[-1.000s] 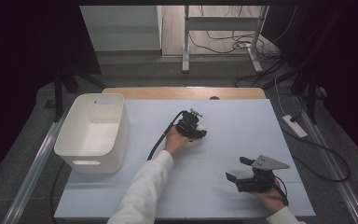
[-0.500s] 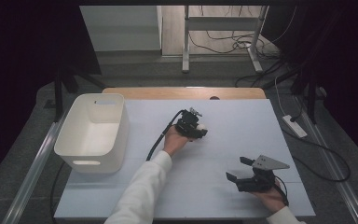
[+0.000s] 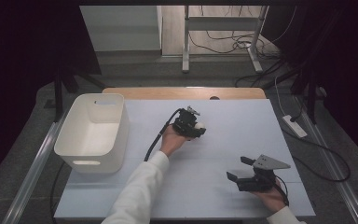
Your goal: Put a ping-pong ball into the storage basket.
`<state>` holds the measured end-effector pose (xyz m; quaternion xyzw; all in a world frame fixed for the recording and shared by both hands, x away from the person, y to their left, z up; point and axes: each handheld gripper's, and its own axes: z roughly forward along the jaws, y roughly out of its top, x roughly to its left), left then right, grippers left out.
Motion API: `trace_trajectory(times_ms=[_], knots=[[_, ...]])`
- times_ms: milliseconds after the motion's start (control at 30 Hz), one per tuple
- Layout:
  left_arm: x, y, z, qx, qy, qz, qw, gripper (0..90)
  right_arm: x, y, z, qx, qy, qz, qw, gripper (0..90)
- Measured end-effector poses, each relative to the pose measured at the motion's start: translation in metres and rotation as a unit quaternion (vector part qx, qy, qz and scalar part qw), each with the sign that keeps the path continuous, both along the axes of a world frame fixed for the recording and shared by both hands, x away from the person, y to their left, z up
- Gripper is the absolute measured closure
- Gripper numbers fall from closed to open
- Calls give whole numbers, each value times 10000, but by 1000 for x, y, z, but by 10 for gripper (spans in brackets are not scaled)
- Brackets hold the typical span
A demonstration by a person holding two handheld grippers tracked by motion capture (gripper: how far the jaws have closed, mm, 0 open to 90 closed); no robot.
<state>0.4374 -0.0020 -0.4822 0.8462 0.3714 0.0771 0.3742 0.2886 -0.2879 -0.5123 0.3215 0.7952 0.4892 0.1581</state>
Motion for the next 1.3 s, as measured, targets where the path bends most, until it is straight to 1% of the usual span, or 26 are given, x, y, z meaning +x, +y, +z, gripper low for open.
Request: trace_trajectory(times_ms=[133, 200, 233, 600, 800, 1033, 1167, 1300], knots=[[-2, 2, 2, -1, -27, -31, 10000, 507, 0, 1, -1, -32, -9, 8, 10000, 124], [-4, 1, 4, 52, -48, -57, 10000, 507, 0, 1, -1, -33, -6, 13, 10000, 124], [-5, 1, 4, 23, -63, -61, 10000, 507, 0, 1, -1, -35, -8, 9, 10000, 124], [-10, 1, 10, 10, -125, -123, 9998, 507, 0, 1, -1, -47, -6, 18, 10000, 124], [-11, 2, 12, 45, -156, -154, 9997, 507, 0, 1, -1, -57, -9, 19, 10000, 124], [-13, 4, 15, 21, -189, -162, 9997, 507, 0, 2, -1, -78, -6, 21, 10000, 124], [-15, 4, 16, -32, -215, -134, 9997, 506, 0, 2, -1, -84, -2, 27, 10000, 124], [-18, 5, 18, -28, -259, -163, 9995, 506, 0, 2, -1, -89, 2, 28, 10000, 124]])
